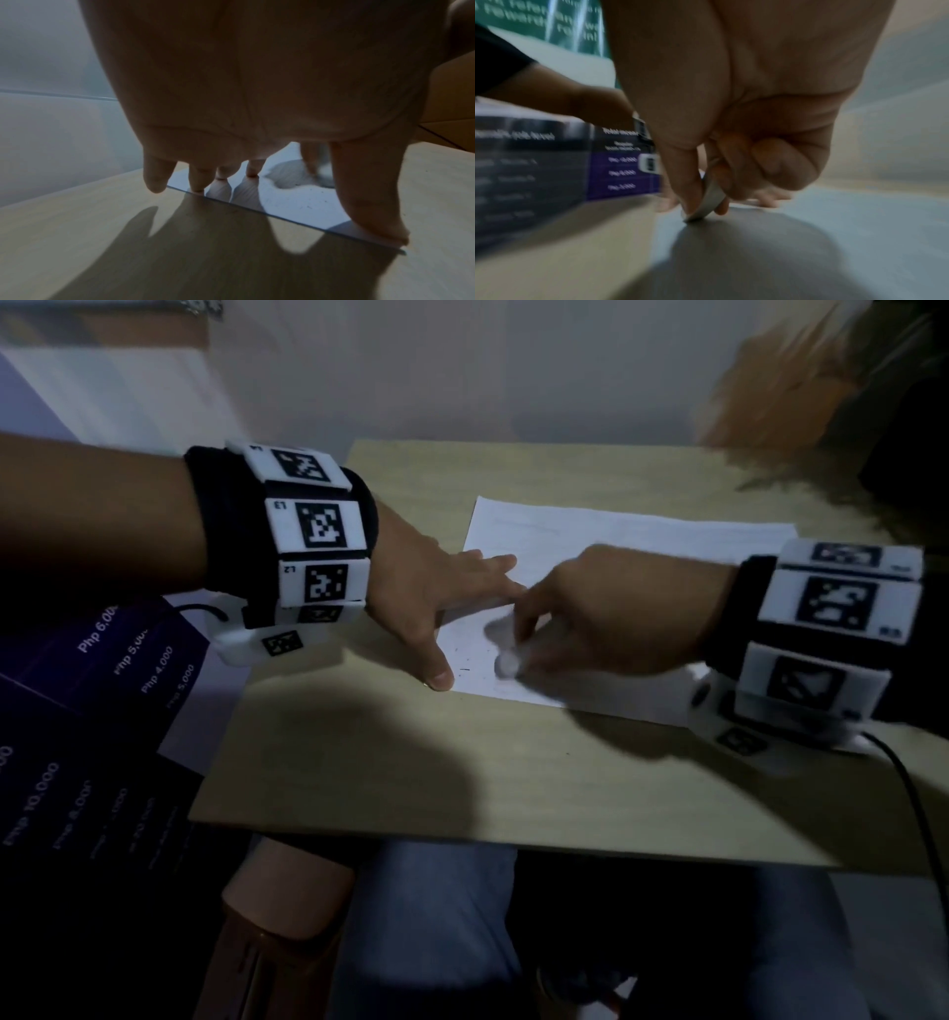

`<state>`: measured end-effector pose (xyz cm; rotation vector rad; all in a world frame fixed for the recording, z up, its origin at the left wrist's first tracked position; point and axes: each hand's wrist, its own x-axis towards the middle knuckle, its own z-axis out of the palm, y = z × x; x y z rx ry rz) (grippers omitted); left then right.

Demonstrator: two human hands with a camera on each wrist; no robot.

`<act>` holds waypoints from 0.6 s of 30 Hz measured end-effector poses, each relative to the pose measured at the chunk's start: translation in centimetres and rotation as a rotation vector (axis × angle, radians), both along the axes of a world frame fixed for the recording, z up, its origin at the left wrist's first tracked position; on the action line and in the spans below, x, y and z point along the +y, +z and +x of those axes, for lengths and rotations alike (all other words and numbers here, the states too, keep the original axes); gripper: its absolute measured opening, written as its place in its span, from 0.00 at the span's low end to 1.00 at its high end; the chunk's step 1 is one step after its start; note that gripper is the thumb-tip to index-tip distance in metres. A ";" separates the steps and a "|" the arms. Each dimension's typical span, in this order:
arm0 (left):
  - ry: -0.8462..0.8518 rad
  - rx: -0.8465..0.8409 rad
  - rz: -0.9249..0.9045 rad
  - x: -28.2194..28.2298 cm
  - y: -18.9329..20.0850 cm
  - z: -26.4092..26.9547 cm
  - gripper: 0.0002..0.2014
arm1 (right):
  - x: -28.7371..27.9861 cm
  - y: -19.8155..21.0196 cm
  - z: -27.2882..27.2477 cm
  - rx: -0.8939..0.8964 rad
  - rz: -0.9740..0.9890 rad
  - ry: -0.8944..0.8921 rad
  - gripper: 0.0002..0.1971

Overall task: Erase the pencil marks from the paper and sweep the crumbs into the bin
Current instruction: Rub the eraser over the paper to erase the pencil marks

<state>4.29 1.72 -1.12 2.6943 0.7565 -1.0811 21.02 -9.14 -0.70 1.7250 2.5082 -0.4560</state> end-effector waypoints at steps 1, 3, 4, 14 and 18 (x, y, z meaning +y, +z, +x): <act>-0.001 0.000 0.000 0.1 0.0 0.0 0.59 | 0.4 0.0 0.3 -0.013 0.027 -0.014 0.16; 0.011 -0.003 0.001 0.1 0.0 -0.1 0.59 | 0.3 -0.2 0.5 -0.075 0.121 -0.028 0.16; 0.019 -0.009 -0.005 0.1 0.0 -0.1 0.59 | -0.3 -0.5 0.2 -0.083 0.150 -0.006 0.16; 0.113 -0.112 -0.079 0.4 -0.3 -0.2 0.57 | 1.9 0.2 -0.8 -0.047 0.049 -0.016 0.12; 0.076 -0.115 -0.112 0.5 -0.4 -0.4 0.48 | 0.9 0.0 -2.8 0.038 -0.012 0.054 0.11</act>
